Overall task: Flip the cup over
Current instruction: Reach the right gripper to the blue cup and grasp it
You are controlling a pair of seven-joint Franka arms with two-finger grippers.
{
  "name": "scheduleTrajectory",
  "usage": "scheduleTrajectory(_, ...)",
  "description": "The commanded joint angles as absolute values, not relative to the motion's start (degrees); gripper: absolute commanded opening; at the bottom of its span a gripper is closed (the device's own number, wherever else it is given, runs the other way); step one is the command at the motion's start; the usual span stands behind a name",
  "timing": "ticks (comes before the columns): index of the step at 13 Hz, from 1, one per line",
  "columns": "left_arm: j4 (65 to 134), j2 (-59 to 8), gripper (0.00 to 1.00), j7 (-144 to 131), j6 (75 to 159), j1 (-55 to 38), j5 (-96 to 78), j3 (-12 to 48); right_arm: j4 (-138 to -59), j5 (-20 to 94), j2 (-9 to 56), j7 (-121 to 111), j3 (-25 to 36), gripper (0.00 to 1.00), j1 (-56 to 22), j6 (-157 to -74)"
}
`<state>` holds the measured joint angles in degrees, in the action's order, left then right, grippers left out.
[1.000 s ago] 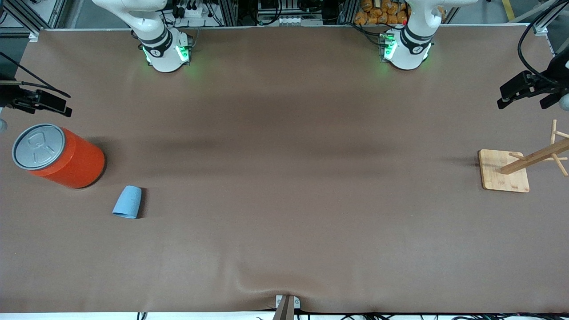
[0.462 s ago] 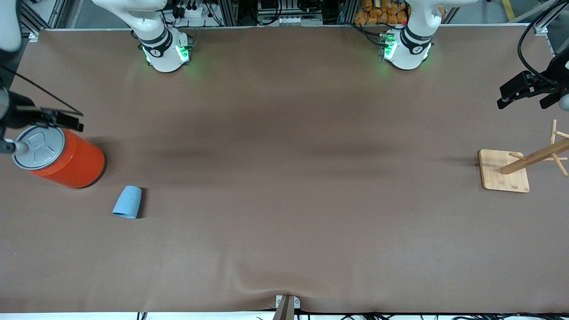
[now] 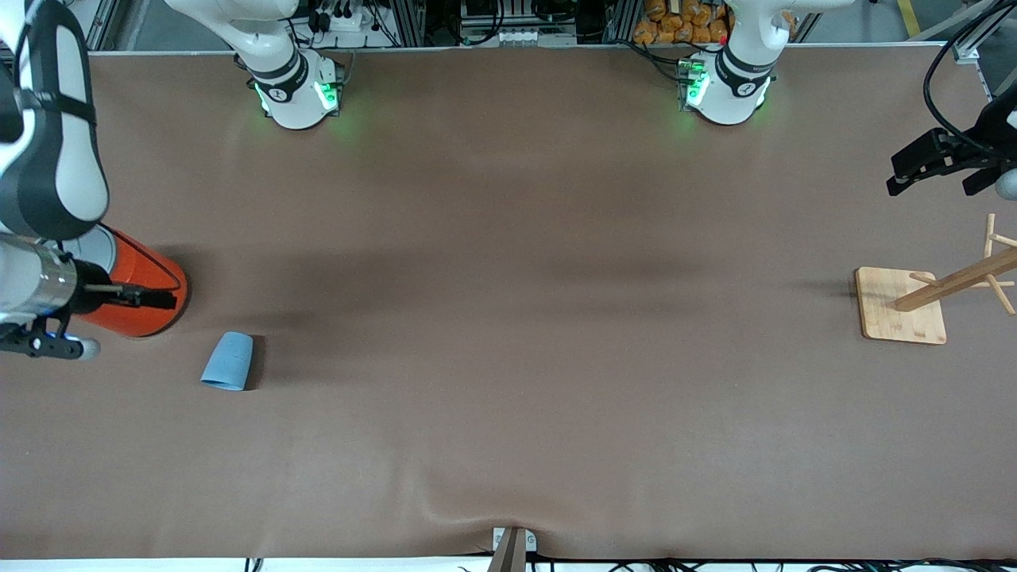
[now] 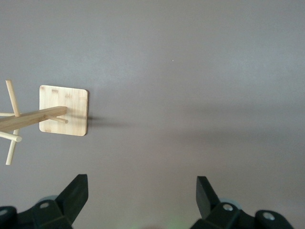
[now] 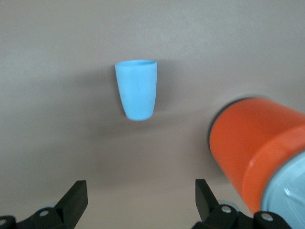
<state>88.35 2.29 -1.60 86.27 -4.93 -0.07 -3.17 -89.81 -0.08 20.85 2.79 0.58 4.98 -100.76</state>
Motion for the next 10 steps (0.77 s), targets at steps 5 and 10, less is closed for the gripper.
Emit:
scheduleTrajectory(5,87.5,2.0,1.00,-1.3,85.4,-4.5,-0.7,-2.9,-94.6,-1.0,29.3,-3.4,0.0,1.00,4.8,-121.5)
scheduleTrajectory(10,87.6,2.0,1.00,-1.3,85.4,-4.6,-0.8,-2.9,-95.1,-1.0,36.8,-3.1,0.0,1.00,4.7,-131.5)
